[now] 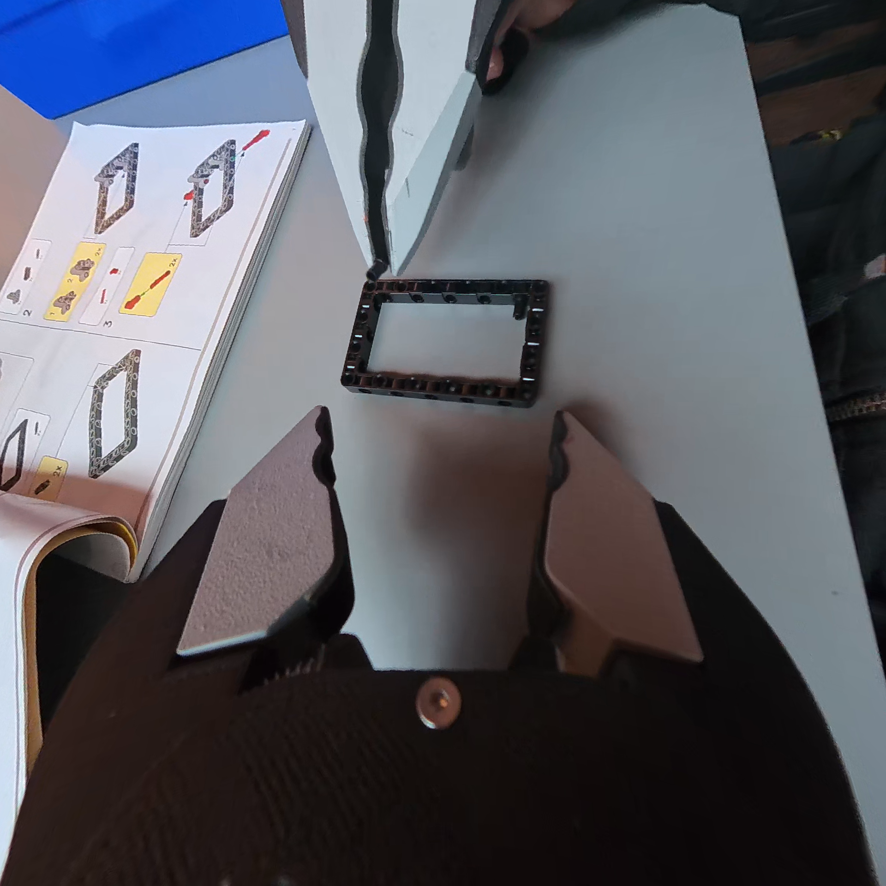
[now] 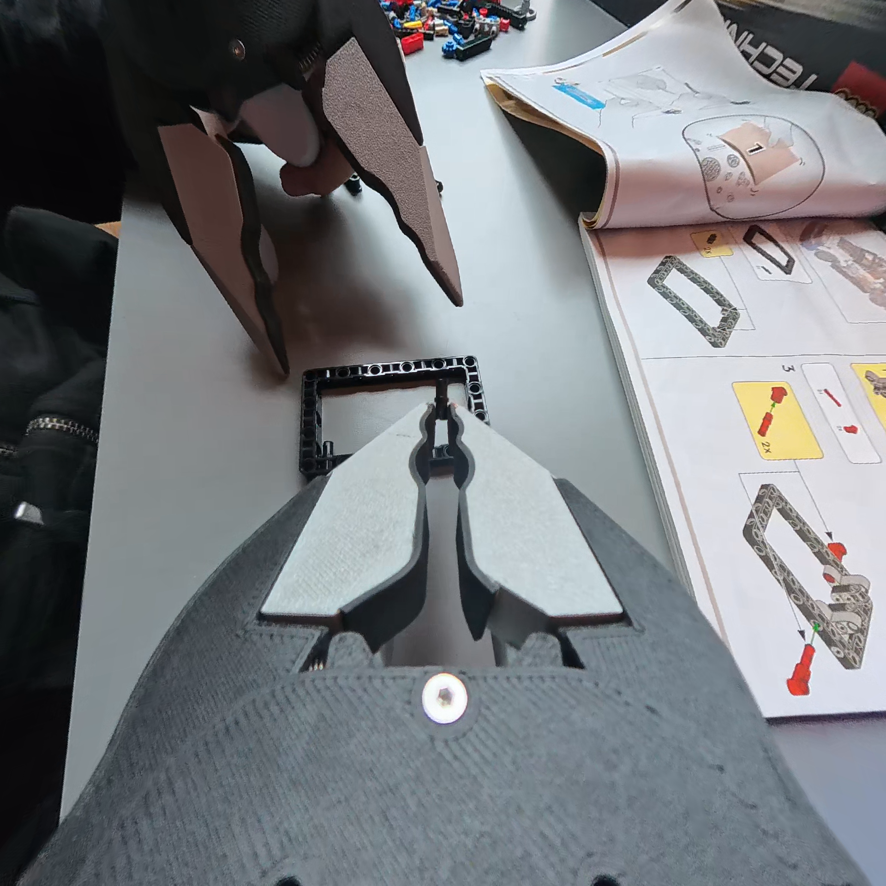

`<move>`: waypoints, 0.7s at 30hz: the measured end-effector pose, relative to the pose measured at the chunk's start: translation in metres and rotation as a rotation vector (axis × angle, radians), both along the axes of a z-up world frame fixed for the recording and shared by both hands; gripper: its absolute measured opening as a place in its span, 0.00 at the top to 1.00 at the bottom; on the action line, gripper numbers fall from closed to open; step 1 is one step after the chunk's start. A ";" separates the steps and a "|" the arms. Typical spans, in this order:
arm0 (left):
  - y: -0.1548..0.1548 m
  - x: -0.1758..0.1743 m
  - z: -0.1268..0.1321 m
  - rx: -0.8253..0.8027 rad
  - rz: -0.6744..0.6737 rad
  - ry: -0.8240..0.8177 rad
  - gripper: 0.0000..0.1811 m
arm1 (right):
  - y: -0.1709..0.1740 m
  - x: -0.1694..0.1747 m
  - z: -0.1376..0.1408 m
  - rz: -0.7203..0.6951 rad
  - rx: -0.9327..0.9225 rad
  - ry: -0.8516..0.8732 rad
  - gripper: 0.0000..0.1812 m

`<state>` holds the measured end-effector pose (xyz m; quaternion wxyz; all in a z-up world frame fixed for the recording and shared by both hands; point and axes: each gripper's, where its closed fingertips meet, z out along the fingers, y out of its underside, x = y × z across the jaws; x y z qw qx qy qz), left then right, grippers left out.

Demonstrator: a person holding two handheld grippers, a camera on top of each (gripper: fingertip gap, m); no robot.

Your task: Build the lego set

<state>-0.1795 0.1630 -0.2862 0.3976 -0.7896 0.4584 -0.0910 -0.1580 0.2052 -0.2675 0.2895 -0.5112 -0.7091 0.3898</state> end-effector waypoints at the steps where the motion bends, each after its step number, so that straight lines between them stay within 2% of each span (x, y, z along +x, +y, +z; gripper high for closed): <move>1: 0.001 0.000 0.000 0.001 0.002 0.000 0.50 | 0.000 0.000 -0.001 0.003 -0.006 -0.008 0.99; 9: 0.005 -0.005 0.003 0.002 0.004 -0.009 0.51 | -0.004 0.001 -0.004 0.030 -0.036 -0.036 0.99; 17: 0.001 -0.003 0.011 -0.045 -0.087 -0.002 0.51 | -0.003 0.001 -0.003 0.027 -0.036 -0.029 0.99; 21: 0.011 -0.004 0.001 -0.067 -0.060 0.046 0.49 | -0.003 0.002 -0.003 0.025 -0.029 -0.027 0.99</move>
